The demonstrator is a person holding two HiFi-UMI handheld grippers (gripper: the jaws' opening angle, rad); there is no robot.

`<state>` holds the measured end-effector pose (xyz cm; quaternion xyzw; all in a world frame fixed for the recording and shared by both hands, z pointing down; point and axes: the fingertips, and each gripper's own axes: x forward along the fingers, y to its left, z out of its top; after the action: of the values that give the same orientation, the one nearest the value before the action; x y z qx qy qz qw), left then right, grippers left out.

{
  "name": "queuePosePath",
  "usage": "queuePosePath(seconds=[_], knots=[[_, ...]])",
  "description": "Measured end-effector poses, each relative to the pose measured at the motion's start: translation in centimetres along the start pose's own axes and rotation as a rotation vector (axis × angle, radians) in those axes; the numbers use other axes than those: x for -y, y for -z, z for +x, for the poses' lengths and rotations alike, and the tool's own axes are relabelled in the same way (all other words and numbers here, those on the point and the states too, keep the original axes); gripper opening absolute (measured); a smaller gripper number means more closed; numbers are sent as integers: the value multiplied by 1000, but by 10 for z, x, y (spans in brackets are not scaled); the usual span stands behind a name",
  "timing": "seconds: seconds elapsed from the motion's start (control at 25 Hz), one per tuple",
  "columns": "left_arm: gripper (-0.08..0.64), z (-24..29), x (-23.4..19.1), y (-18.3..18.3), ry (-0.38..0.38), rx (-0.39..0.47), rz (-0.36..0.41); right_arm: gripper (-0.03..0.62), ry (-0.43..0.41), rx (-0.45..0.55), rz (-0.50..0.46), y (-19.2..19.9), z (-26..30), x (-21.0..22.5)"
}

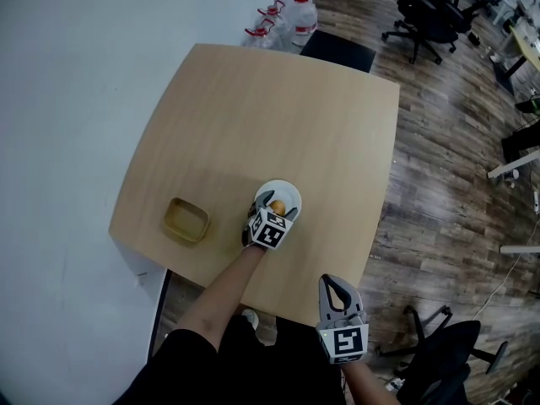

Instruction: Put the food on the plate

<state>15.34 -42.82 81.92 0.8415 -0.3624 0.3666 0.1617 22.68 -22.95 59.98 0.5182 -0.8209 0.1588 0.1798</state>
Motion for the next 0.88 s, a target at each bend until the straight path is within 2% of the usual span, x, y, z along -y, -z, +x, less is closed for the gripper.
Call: queuePosePath(seconds=[0.24, 0.56, 0.88], knots=[[327, -17, 1, 3, 5, 16, -6, 60, -28, 11, -12, -2, -4, -14], [331, -46, 9, 7, 12, 47, -57, 60, -9, 39, 17, -10, -10, -5], [331, -93, 7, 10, -12, 139, -124, 60, -6, 57, 63, -9, -20, -23]])
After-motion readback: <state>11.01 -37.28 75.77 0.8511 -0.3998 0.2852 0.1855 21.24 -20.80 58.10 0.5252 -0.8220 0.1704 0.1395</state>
